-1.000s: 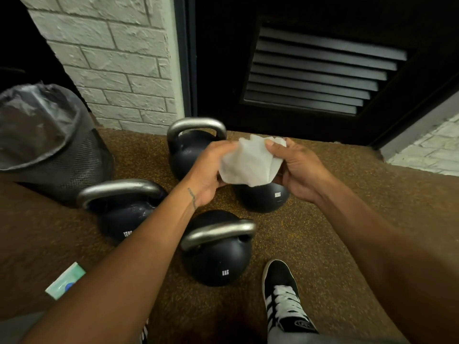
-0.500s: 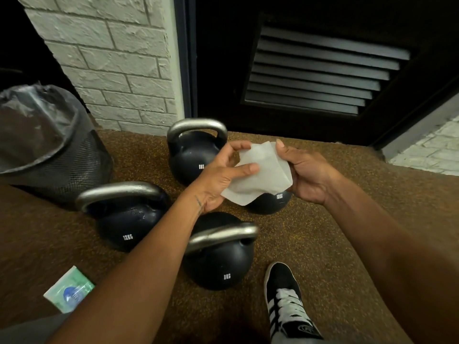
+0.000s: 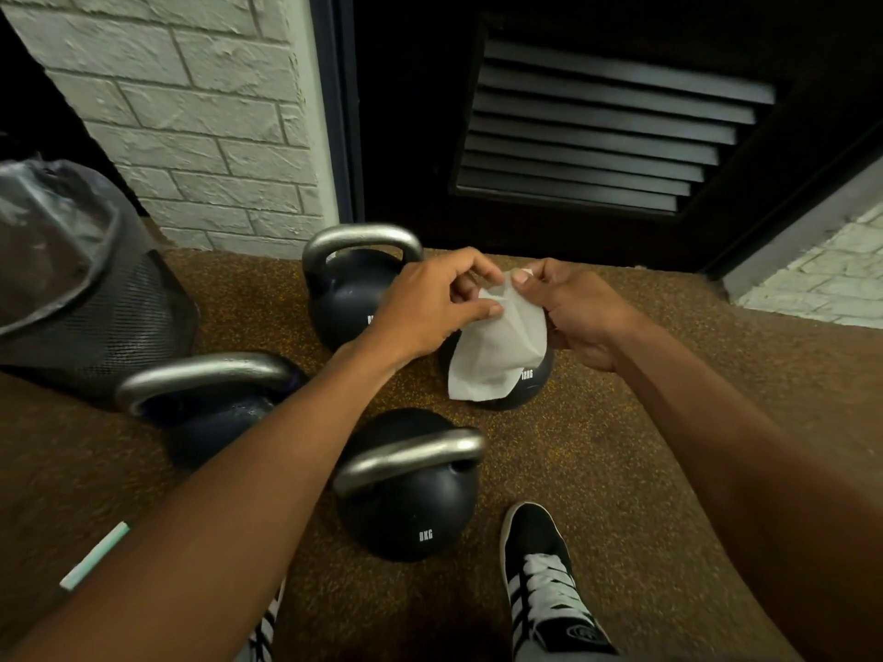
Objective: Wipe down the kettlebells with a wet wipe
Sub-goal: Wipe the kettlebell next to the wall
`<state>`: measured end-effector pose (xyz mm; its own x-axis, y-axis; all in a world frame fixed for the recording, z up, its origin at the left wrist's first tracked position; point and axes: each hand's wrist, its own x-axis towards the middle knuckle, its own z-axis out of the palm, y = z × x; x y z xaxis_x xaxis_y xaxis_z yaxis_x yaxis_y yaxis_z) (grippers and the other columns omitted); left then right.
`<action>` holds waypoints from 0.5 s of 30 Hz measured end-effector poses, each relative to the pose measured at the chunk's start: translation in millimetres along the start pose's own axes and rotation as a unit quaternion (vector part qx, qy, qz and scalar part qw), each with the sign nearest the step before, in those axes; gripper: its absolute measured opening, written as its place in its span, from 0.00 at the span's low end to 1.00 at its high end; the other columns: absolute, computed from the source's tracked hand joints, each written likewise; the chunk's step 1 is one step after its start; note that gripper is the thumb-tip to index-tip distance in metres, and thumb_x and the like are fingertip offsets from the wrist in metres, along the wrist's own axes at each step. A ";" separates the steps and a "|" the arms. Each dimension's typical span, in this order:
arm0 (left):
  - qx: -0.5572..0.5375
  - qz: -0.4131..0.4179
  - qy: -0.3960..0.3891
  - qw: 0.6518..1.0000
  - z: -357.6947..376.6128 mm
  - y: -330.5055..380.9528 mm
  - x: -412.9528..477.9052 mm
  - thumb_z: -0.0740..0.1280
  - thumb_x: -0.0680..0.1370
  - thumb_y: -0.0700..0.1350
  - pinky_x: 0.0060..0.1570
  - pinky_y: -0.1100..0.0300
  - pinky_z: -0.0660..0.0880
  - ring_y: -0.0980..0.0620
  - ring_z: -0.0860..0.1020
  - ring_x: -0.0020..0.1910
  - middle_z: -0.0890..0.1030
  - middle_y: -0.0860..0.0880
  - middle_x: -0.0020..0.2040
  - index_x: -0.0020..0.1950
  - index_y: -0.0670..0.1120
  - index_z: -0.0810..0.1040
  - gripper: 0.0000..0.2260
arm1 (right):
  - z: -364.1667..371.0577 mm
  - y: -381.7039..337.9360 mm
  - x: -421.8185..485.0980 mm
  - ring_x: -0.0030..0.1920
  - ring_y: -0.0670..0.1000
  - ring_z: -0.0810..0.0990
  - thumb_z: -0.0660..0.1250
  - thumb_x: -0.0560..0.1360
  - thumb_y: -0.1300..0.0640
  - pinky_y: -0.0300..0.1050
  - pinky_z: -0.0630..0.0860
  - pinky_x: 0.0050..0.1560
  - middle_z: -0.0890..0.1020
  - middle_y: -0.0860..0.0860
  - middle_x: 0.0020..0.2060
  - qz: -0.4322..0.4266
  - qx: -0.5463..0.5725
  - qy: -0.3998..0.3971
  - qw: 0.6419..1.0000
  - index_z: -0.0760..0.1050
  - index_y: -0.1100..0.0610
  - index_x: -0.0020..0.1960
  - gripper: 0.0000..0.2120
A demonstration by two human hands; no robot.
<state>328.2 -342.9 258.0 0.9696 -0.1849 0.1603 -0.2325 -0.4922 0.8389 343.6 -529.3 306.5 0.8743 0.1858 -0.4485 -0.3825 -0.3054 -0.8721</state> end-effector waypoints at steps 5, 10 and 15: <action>0.123 0.066 -0.010 0.990 -10.8 -11.4 -1.0 0.72 0.79 0.50 0.47 0.62 0.73 0.59 0.78 0.47 0.84 0.54 0.51 0.60 0.55 0.85 0.10 | -12.1 1.3 13.1 0.43 0.47 0.83 0.61 0.84 0.52 0.40 0.79 0.30 0.83 0.52 0.48 0.004 -0.057 0.102 0.993 0.74 0.54 0.54 0.06; 0.134 0.071 -0.015 0.988 -24.6 -15.2 -5.9 0.69 0.82 0.49 0.49 0.59 0.75 0.59 0.77 0.47 0.79 0.57 0.48 0.58 0.49 0.85 0.09 | -35.7 5.5 25.6 0.42 0.55 0.86 0.63 0.83 0.57 0.46 0.82 0.35 0.82 0.57 0.52 -0.011 -0.132 0.223 0.966 0.72 0.55 0.60 0.07; 0.097 0.038 -0.037 0.994 -47.7 -16.6 2.2 0.64 0.84 0.46 0.48 0.61 0.76 0.63 0.81 0.42 0.84 0.54 0.53 0.63 0.52 0.82 0.10 | -41.3 0.0 28.1 0.32 0.50 0.84 0.62 0.84 0.58 0.42 0.79 0.30 0.85 0.57 0.41 -0.002 -0.163 0.135 0.977 0.75 0.53 0.61 0.07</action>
<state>337.8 -294.6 269.3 0.9423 -0.2862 0.1737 -0.3213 -0.6275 0.7092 380.5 -562.7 302.0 0.9397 -0.0509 -0.3383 -0.3005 -0.5954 -0.7451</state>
